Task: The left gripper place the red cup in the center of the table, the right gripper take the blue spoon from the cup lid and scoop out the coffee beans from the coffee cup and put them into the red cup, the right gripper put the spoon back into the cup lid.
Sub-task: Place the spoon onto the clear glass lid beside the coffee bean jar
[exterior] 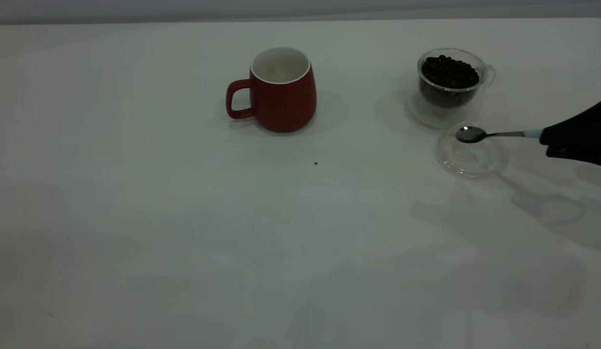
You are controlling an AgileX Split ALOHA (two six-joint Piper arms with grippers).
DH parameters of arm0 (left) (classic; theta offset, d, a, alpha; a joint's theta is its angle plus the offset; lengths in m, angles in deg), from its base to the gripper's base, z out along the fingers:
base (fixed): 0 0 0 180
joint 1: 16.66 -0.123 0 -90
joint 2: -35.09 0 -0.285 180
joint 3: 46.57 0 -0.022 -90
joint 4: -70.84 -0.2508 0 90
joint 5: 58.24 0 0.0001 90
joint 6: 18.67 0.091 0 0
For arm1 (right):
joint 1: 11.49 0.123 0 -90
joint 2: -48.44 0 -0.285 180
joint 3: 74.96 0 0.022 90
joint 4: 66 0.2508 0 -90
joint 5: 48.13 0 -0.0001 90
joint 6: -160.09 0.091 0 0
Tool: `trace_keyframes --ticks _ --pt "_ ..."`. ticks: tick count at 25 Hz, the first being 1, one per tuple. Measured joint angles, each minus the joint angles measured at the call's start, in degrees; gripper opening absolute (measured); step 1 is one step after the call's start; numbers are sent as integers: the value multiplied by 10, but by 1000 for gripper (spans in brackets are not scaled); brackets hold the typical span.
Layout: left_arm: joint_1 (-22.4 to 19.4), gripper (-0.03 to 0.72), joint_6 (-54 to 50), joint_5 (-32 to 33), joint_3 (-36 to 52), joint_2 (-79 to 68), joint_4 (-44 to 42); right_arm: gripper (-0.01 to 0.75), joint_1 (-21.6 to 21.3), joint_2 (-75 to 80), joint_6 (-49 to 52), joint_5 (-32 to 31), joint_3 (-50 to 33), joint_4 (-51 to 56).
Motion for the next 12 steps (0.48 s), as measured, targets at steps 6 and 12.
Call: trace_keyframes --ticks 6,12 --pt "0 445 0 0 0 0 0 110 0 48 -3 -12 23 18" --pt "0 445 0 0 0 0 0 110 0 74 -8 -15 28 24"
